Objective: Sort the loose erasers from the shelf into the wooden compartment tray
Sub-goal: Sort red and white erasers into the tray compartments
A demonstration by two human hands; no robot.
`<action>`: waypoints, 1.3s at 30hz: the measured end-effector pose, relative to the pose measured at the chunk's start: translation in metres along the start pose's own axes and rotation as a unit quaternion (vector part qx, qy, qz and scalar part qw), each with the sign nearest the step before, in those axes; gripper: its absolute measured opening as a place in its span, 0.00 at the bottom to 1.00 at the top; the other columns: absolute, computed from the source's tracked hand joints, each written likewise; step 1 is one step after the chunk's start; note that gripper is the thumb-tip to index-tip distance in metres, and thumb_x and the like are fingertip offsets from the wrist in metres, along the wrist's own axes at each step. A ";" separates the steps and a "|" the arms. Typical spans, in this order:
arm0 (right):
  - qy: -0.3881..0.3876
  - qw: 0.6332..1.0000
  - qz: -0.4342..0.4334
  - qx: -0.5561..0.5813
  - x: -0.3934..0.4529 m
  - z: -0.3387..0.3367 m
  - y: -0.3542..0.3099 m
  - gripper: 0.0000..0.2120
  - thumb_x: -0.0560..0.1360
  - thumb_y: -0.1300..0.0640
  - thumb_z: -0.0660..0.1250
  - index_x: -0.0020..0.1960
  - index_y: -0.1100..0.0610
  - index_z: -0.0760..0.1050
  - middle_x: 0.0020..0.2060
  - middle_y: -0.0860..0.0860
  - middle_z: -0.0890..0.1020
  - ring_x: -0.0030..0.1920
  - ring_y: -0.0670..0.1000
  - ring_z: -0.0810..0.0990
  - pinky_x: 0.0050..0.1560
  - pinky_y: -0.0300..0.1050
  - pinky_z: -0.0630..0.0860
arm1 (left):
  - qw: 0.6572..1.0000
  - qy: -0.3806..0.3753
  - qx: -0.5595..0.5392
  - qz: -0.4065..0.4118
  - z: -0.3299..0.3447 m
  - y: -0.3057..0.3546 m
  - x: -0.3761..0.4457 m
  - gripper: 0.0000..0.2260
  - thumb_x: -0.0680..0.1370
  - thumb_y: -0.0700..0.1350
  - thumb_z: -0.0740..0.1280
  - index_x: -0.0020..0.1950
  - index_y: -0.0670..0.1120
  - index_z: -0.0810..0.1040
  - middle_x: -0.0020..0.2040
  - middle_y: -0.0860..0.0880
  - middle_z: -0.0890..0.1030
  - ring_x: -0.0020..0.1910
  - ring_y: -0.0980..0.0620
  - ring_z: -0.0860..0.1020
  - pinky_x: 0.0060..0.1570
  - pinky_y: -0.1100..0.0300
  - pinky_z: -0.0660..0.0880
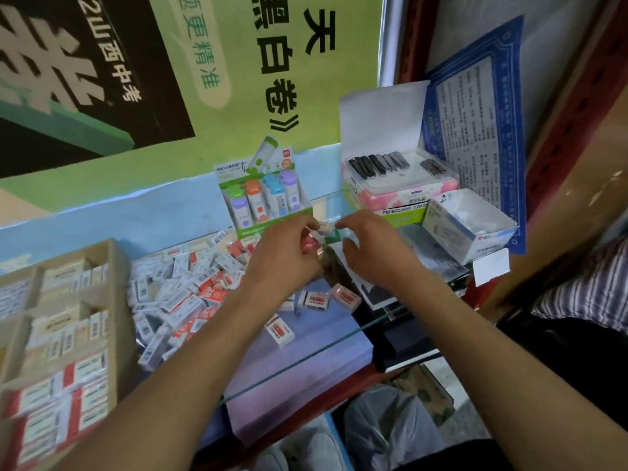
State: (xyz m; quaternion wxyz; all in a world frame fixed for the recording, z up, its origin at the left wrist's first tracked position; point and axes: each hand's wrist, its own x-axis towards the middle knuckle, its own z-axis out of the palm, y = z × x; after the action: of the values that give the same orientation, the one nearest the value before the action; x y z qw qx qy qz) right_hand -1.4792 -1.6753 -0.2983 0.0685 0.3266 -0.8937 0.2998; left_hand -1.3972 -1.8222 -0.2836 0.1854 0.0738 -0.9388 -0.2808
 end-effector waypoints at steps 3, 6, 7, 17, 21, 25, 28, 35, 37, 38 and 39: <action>-0.074 0.996 0.001 -0.052 0.025 0.010 -0.004 0.22 0.76 0.61 0.61 0.69 0.54 0.70 0.65 0.56 0.72 0.65 0.58 0.71 0.62 0.55 0.72 | 0.999 0.034 -0.007 -0.026 -0.015 -0.007 -0.003 0.16 0.72 0.39 0.71 0.59 0.50 0.78 0.52 0.50 0.81 0.50 0.50 0.78 0.50 0.56 0.76; -0.138 0.986 -0.006 -0.093 0.039 0.026 -0.006 0.22 0.77 0.59 0.59 0.71 0.51 0.69 0.68 0.57 0.69 0.67 0.60 0.68 0.63 0.55 0.71 | 0.999 0.024 -0.003 -0.030 -0.021 -0.013 -0.010 0.15 0.72 0.41 0.72 0.57 0.51 0.78 0.51 0.52 0.81 0.50 0.51 0.78 0.50 0.57 0.77; -0.139 0.985 -0.002 -0.100 0.040 0.030 -0.007 0.20 0.78 0.59 0.59 0.70 0.51 0.70 0.66 0.57 0.70 0.65 0.61 0.69 0.61 0.54 0.72 | 0.999 0.024 -0.004 -0.029 -0.022 -0.013 -0.012 0.14 0.72 0.40 0.72 0.56 0.51 0.78 0.49 0.53 0.80 0.49 0.51 0.78 0.50 0.57 0.76; 0.010 0.998 0.050 0.045 0.022 0.019 -0.059 0.07 0.74 0.59 0.68 0.52 0.56 0.77 0.47 0.53 0.80 0.45 0.52 0.78 0.42 0.42 0.72 | 0.991 0.083 -0.095 -0.038 -0.055 -0.008 -0.049 0.21 0.71 0.38 0.72 0.62 0.52 0.76 0.50 0.52 0.79 0.48 0.53 0.78 0.50 0.58 0.76; -0.020 0.990 -0.033 0.138 -0.023 0.007 -0.099 0.08 0.73 0.59 0.70 0.53 0.57 0.79 0.44 0.49 0.82 0.41 0.48 0.79 0.46 0.41 0.76 | 0.985 0.124 -0.115 -0.041 -0.079 -0.010 -0.079 0.22 0.71 0.37 0.70 0.63 0.54 0.76 0.51 0.51 0.79 0.45 0.57 0.78 0.50 0.59 0.77; -0.059 0.979 -0.080 0.179 -0.048 0.004 -0.134 0.09 0.72 0.61 0.70 0.52 0.55 0.79 0.42 0.47 0.81 0.41 0.46 0.79 0.44 0.33 0.73 | 0.979 0.155 -0.128 -0.043 -0.102 -0.019 -0.129 0.21 0.72 0.35 0.69 0.61 0.54 0.77 0.49 0.55 0.79 0.43 0.60 0.78 0.45 0.65 0.77; -0.098 0.971 -0.108 0.192 -0.058 0.006 -0.165 0.09 0.72 0.62 0.70 0.52 0.55 0.79 0.41 0.45 0.80 0.42 0.45 0.78 0.44 0.32 0.73 | 0.974 0.168 -0.137 -0.065 -0.117 -0.034 -0.160 0.21 0.72 0.37 0.69 0.61 0.56 0.77 0.48 0.57 0.78 0.45 0.58 0.79 0.47 0.61 0.77; -0.172 0.955 -0.143 0.194 -0.070 0.025 -0.204 0.09 0.73 0.60 0.71 0.50 0.50 0.78 0.41 0.42 0.78 0.42 0.39 0.77 0.40 0.25 0.71 | 0.952 0.190 -0.191 -0.145 -0.164 -0.070 -0.210 0.16 0.74 0.32 0.69 0.53 0.54 0.78 0.51 0.51 0.80 0.43 0.58 0.81 0.40 0.68 0.75; -0.180 0.955 -0.148 0.186 -0.071 0.028 -0.209 0.09 0.73 0.59 0.71 0.51 0.49 0.78 0.42 0.42 0.79 0.43 0.38 0.77 0.40 0.25 0.71 | 0.951 0.185 -0.185 -0.167 -0.174 -0.080 -0.219 0.14 0.74 0.36 0.71 0.53 0.54 0.78 0.50 0.55 0.82 0.45 0.60 0.81 0.41 0.68 0.75; -0.181 0.955 -0.148 0.183 -0.071 0.029 -0.210 0.09 0.73 0.59 0.71 0.51 0.49 0.77 0.42 0.41 0.79 0.43 0.38 0.77 0.40 0.24 0.70 | 0.949 0.185 -0.184 -0.176 -0.177 -0.084 -0.222 0.14 0.73 0.38 0.73 0.52 0.55 0.78 0.48 0.57 0.82 0.44 0.60 0.80 0.41 0.68 0.74; -0.183 0.955 -0.146 0.182 -0.072 0.031 -0.212 0.09 0.73 0.58 0.71 0.50 0.48 0.77 0.42 0.40 0.79 0.43 0.38 0.77 0.39 0.24 0.70 | 0.948 0.186 -0.181 -0.185 -0.180 -0.087 -0.224 0.13 0.72 0.40 0.74 0.50 0.56 0.77 0.46 0.58 0.82 0.43 0.60 0.80 0.40 0.67 0.74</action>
State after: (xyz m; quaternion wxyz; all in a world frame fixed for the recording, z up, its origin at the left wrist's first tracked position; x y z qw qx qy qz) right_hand -1.2890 -1.7825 -0.2420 -0.1138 0.5097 -0.7639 0.3790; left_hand -1.1180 -1.9301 -0.2614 0.3117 0.2625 -0.7907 -0.4570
